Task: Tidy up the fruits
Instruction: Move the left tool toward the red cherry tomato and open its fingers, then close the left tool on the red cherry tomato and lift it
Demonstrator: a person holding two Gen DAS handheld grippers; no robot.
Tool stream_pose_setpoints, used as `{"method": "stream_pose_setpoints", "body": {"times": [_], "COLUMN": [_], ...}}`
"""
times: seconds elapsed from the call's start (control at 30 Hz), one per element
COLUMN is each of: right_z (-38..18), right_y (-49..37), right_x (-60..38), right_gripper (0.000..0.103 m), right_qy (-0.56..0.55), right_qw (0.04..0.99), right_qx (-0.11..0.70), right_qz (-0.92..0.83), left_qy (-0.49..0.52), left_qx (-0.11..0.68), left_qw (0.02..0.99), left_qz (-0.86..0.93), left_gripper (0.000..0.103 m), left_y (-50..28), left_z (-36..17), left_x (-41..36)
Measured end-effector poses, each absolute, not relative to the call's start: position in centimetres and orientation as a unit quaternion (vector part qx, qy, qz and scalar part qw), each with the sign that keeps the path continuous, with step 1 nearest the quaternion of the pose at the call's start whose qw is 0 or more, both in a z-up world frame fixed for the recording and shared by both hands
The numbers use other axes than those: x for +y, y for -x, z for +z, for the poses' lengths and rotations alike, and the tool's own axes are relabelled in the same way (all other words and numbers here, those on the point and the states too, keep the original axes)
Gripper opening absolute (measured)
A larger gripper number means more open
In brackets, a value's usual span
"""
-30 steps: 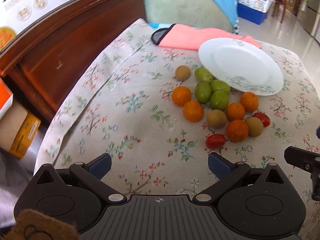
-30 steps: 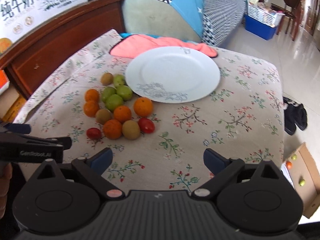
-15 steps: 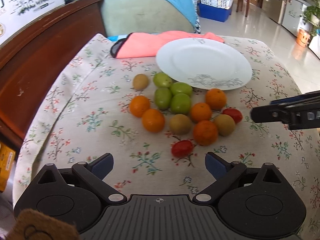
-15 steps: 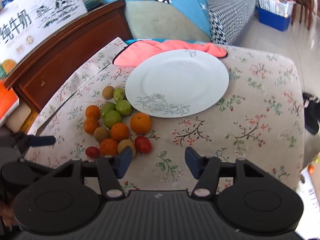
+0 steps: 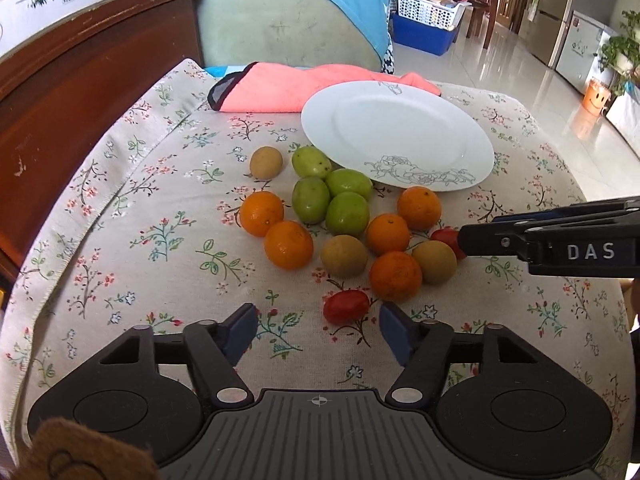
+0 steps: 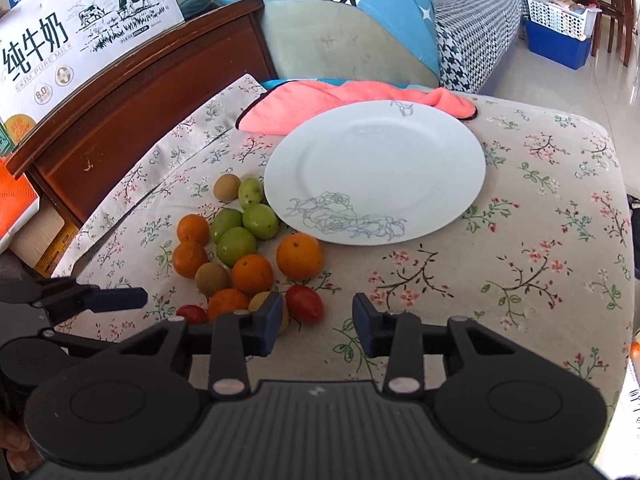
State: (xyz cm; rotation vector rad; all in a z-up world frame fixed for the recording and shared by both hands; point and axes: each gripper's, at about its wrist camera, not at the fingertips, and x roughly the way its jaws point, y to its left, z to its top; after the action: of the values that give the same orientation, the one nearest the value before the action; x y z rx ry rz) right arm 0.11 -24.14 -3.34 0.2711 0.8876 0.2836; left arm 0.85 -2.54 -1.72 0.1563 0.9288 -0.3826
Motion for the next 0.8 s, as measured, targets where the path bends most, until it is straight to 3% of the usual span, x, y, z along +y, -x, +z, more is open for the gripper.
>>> {"method": "stream_pose_setpoints", "body": {"times": [0.27,0.6,0.8], "right_z": [-3.9,-3.9,-4.2], "right_y": [-0.7,-1.0,-1.1], "right_x": [-23.9,-24.6,-24.4], "right_gripper": [0.028,0.021,0.021], "right_qy": [-0.150,-0.185,-0.187], "right_qw": [0.880,0.876,0.869], "right_qx": [0.429,0.428,0.438], "right_qz": [0.136,0.124,0.131], "left_qy": [-0.080,-0.082,-0.078], "left_qx": [0.433,0.432,0.431], "left_qw": [0.874,0.870,0.873], "left_qz": [-0.205,-0.222,-0.213], "left_gripper": [0.053,0.027,0.023], "left_y": [-0.8,-0.8,-1.1], "left_z": [-1.9,-2.4,-2.5], "left_x": [-3.5,-3.8,-3.4]}}
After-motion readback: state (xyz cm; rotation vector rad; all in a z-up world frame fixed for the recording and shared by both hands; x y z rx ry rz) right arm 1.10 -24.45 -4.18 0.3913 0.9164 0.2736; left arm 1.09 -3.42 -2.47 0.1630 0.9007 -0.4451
